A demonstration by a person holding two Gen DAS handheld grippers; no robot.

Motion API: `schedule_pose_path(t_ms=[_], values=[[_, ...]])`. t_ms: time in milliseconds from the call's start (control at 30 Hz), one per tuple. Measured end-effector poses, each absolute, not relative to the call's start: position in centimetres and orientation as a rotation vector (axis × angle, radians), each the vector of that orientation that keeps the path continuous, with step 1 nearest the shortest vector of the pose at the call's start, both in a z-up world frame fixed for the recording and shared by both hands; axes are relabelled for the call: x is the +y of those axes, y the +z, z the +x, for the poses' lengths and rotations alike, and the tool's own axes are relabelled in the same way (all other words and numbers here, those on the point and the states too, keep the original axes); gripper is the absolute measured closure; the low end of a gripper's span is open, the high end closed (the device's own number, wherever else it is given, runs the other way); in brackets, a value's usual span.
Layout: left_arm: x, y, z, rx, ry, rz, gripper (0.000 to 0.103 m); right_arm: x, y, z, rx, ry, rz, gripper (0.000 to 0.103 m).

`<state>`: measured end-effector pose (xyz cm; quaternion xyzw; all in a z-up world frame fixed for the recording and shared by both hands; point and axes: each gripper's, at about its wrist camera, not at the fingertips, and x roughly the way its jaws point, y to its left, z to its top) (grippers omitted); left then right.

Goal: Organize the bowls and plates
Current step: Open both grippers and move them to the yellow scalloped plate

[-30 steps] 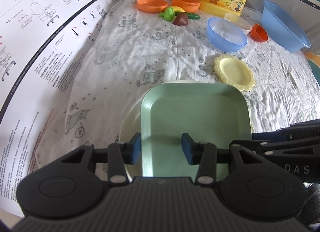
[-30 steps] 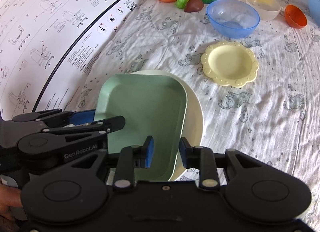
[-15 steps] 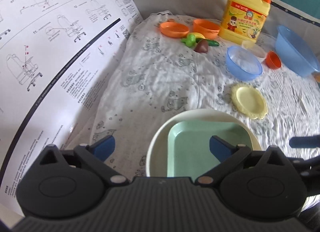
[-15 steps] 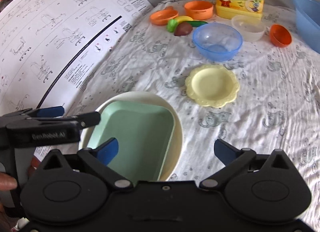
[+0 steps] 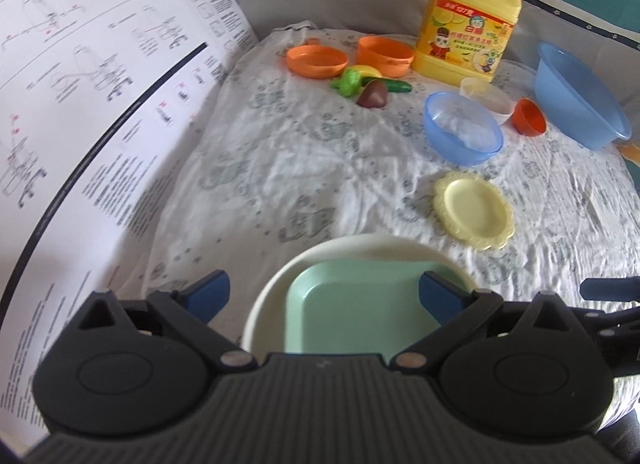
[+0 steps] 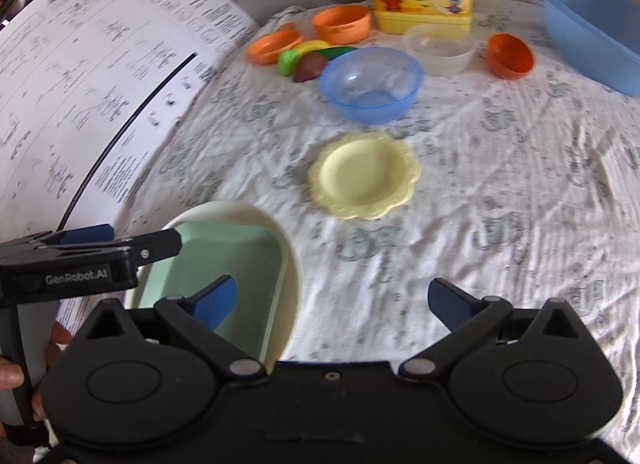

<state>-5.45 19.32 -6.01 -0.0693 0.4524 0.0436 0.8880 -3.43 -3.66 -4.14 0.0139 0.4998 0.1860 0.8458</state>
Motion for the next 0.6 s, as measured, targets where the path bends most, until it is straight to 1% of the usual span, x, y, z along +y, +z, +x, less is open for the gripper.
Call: schedule_pose_path(t_ms=[500, 533, 567, 600], values=[[14.5, -6.7, 0.1, 0.927, -0.044, -0.112, 0.000, -8.8, -4.4, 1.1, 0.989, 0.301, 0.133, 0.000], [14.3, -6.9, 0.6, 0.931, -0.050, -0.114, 0.000, -8.9, -4.4, 1.5, 0.978, 0.298, 0.135, 0.002], [14.1, -7.2, 1.0, 0.937, -0.056, -0.120, 0.000, -9.1, -4.5, 1.8, 0.973, 0.299, 0.143, 0.006], [13.9, -7.4, 1.5, 0.942, -0.064, -0.129, 0.000, -9.2, -4.6, 2.3, 0.973, 0.302, 0.159, 0.006]])
